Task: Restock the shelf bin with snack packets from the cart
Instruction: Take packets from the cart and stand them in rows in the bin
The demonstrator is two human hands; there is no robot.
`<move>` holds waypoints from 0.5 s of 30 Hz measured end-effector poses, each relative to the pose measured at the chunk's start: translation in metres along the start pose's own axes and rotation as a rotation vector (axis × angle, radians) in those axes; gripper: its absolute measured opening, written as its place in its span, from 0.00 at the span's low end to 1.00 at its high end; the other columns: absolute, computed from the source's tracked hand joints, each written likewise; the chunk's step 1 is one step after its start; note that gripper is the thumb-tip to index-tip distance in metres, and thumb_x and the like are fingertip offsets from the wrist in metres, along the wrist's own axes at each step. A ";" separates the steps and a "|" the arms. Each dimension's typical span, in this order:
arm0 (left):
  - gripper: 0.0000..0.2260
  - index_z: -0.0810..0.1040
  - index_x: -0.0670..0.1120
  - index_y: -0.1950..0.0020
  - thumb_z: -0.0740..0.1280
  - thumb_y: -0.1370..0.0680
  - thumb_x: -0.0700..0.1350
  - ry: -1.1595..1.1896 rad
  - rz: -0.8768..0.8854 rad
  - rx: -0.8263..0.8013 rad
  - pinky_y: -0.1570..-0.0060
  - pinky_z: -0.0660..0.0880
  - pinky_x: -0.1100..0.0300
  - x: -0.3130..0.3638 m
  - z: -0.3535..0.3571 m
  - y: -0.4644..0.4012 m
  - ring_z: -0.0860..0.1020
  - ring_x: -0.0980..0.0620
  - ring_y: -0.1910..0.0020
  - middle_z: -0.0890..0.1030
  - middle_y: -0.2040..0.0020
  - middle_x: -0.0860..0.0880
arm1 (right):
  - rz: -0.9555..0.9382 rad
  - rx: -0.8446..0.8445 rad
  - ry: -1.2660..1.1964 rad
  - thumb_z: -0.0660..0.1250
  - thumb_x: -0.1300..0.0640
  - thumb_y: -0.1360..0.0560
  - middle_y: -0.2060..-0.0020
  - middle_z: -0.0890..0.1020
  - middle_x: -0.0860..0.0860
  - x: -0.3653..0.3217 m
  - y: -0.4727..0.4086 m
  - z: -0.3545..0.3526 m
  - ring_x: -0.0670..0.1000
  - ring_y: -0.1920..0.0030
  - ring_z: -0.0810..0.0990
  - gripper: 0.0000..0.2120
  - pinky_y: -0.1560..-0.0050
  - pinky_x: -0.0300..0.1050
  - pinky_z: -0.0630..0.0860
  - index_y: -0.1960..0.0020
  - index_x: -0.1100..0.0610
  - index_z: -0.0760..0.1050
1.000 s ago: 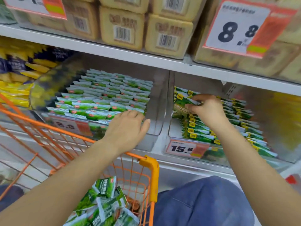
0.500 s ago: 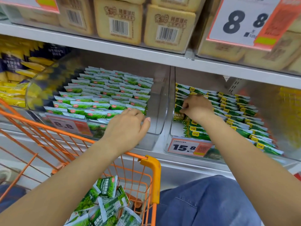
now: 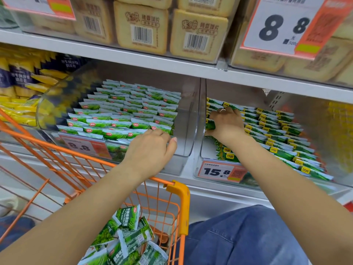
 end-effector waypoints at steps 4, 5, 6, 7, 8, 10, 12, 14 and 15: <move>0.25 0.79 0.44 0.43 0.45 0.19 0.55 0.002 0.007 -0.024 0.49 0.71 0.54 -0.001 0.003 -0.004 0.73 0.47 0.43 0.79 0.45 0.46 | -0.033 0.001 0.029 0.65 0.40 0.26 0.36 0.75 0.55 -0.006 -0.001 0.003 0.58 0.33 0.67 0.27 0.34 0.52 0.61 0.32 0.54 0.68; 0.23 0.78 0.44 0.42 0.48 0.17 0.55 0.022 0.012 -0.028 0.47 0.70 0.54 -0.001 0.004 -0.005 0.72 0.47 0.41 0.78 0.43 0.46 | -0.031 0.000 0.011 0.65 0.40 0.26 0.36 0.74 0.54 -0.005 0.001 0.002 0.58 0.33 0.67 0.27 0.34 0.52 0.61 0.32 0.53 0.68; 0.21 0.78 0.44 0.41 0.50 0.17 0.54 0.052 0.030 -0.018 0.45 0.69 0.54 -0.001 0.002 -0.005 0.71 0.47 0.40 0.77 0.42 0.46 | -0.019 0.006 -0.030 0.65 0.39 0.26 0.36 0.74 0.55 -0.001 0.005 -0.002 0.58 0.33 0.67 0.27 0.34 0.52 0.62 0.33 0.52 0.69; 0.20 0.78 0.44 0.40 0.52 0.17 0.53 0.088 0.061 0.010 0.44 0.68 0.54 0.000 -0.003 -0.005 0.71 0.47 0.39 0.77 0.41 0.47 | 0.003 0.023 -0.090 0.66 0.39 0.27 0.37 0.75 0.55 0.003 0.010 -0.010 0.58 0.34 0.68 0.26 0.34 0.52 0.62 0.34 0.52 0.71; 0.20 0.79 0.44 0.41 0.53 0.18 0.53 0.126 0.094 0.049 0.42 0.67 0.54 0.000 -0.011 -0.001 0.72 0.46 0.39 0.78 0.41 0.47 | 0.025 0.070 -0.169 0.66 0.40 0.26 0.38 0.76 0.55 0.008 0.018 -0.022 0.59 0.35 0.70 0.24 0.35 0.52 0.64 0.36 0.51 0.73; 0.17 0.80 0.44 0.42 0.56 0.20 0.51 0.164 0.157 0.129 0.40 0.66 0.55 -0.004 -0.032 0.016 0.73 0.47 0.40 0.78 0.42 0.47 | 0.025 0.260 -0.391 0.66 0.46 0.25 0.45 0.81 0.56 0.016 0.042 -0.052 0.59 0.44 0.77 0.15 0.43 0.51 0.71 0.42 0.53 0.78; 0.14 0.81 0.45 0.43 0.58 0.20 0.48 0.152 0.214 0.154 0.40 0.65 0.57 -0.015 -0.051 0.043 0.73 0.49 0.41 0.79 0.43 0.48 | -0.017 0.443 -0.668 0.65 0.49 0.24 0.57 0.83 0.55 0.017 0.079 -0.077 0.55 0.58 0.80 0.11 0.53 0.48 0.74 0.49 0.55 0.81; 0.12 0.81 0.45 0.45 0.59 0.20 0.46 0.121 0.251 0.154 0.41 0.65 0.59 -0.032 -0.067 0.077 0.72 0.51 0.41 0.80 0.44 0.49 | -0.114 0.546 -0.849 0.63 0.47 0.23 0.64 0.81 0.54 0.005 0.121 -0.093 0.48 0.64 0.77 0.13 0.57 0.46 0.74 0.51 0.56 0.80; 0.12 0.81 0.44 0.45 0.60 0.20 0.45 0.102 0.263 0.158 0.42 0.66 0.59 -0.043 -0.073 0.093 0.73 0.51 0.42 0.80 0.45 0.49 | -0.183 0.556 -0.885 0.62 0.47 0.23 0.66 0.80 0.53 -0.008 0.139 -0.101 0.44 0.64 0.76 0.15 0.57 0.42 0.74 0.51 0.57 0.80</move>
Point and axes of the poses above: each hand's wrist, its own y-axis away from the middle knuckle, its own z-axis out of the palm, x = y × z, the point moved 8 cm from there along -y, towards the middle knuckle
